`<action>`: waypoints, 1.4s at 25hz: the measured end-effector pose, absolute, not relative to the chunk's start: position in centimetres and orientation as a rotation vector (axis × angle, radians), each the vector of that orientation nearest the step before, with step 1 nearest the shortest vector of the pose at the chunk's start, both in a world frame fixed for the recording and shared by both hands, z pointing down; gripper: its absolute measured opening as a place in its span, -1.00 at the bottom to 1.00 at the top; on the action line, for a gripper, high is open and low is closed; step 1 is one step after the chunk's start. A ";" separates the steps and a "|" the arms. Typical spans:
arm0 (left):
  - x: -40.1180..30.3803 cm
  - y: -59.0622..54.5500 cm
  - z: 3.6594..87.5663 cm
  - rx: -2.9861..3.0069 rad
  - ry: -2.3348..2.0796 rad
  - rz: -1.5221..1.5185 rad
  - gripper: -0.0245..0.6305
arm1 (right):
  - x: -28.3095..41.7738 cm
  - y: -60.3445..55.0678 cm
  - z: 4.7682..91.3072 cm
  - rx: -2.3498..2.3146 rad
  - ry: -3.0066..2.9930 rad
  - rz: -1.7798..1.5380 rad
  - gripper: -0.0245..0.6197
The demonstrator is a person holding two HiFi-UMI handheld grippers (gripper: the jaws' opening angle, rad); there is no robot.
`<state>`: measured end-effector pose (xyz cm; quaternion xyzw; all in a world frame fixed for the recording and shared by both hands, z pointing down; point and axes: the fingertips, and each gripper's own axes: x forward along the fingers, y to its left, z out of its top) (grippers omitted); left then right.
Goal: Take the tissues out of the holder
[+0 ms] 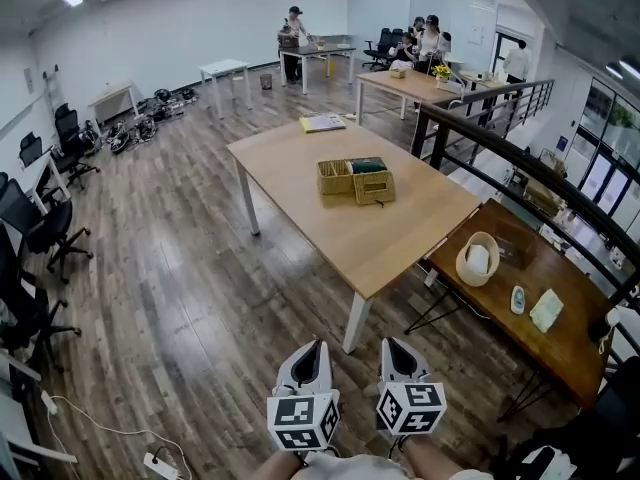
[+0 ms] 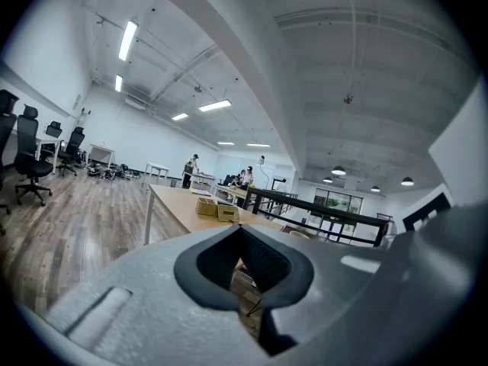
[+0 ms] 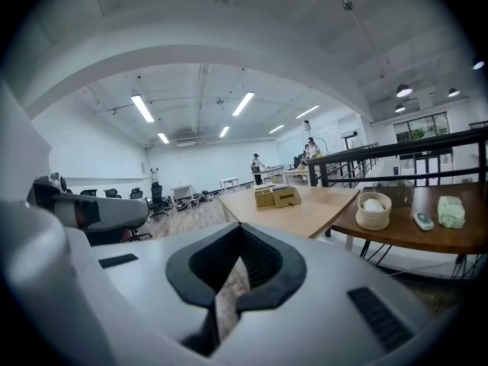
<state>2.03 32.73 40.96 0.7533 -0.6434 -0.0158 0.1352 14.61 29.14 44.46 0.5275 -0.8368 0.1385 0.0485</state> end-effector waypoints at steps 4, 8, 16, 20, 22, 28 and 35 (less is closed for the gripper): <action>1.2 31.3 41.5 2.178 -1.854 -0.042 -0.97 | 13.9 27.9 44.9 1.611 -2.541 0.428 -0.91; 0.6 29.3 41.5 2.200 -1.841 -0.042 -0.97 | 13.0 26.0 45.3 1.627 -2.529 0.432 -0.91; -2.5 24.5 40.7 2.223 -1.832 -0.048 -0.97 | 9.9 21.2 44.1 1.663 -2.546 0.427 -0.91; -4.3 22.0 40.3 2.235 -1.813 -0.046 -0.97 | 8.4 19.0 43.7 1.688 -2.527 0.425 -0.91; -5.2 20.8 40.1 2.242 -1.805 -0.051 -0.97 | 7.7 18.0 43.6 1.698 -2.516 0.422 -0.91; -7.6 17.0 39.3 2.253 -1.774 -0.081 -0.97 | 5.9 14.9 42.5 1.730 -2.485 0.388 -0.91; -9.9 13.1 39.1 2.280 -1.737 -0.091 -0.97 | 3.4 10.9 41.8 1.760 -2.467 0.367 -0.91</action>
